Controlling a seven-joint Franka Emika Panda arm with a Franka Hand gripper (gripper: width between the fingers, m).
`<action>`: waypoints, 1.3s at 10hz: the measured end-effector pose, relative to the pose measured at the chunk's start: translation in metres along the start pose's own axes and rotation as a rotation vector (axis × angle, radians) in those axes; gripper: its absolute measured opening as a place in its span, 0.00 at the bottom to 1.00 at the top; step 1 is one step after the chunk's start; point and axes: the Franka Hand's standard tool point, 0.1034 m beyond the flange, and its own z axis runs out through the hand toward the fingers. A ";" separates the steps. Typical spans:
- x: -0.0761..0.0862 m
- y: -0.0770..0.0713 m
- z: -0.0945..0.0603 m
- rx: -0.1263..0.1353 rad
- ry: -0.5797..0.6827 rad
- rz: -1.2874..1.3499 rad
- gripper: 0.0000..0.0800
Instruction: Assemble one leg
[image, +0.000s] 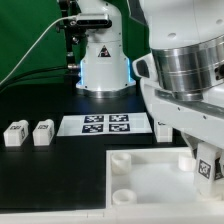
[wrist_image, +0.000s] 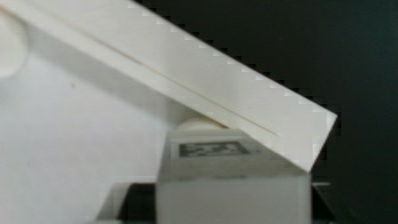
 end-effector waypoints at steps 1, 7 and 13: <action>0.000 0.000 0.000 0.000 -0.001 0.002 0.46; -0.004 0.001 0.002 -0.012 0.016 -0.527 0.81; -0.001 -0.001 -0.002 -0.062 0.049 -1.223 0.81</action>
Offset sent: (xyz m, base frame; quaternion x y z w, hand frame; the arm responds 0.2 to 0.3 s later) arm 0.0000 0.0000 0.0000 0.0000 0.0000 -0.0899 0.9960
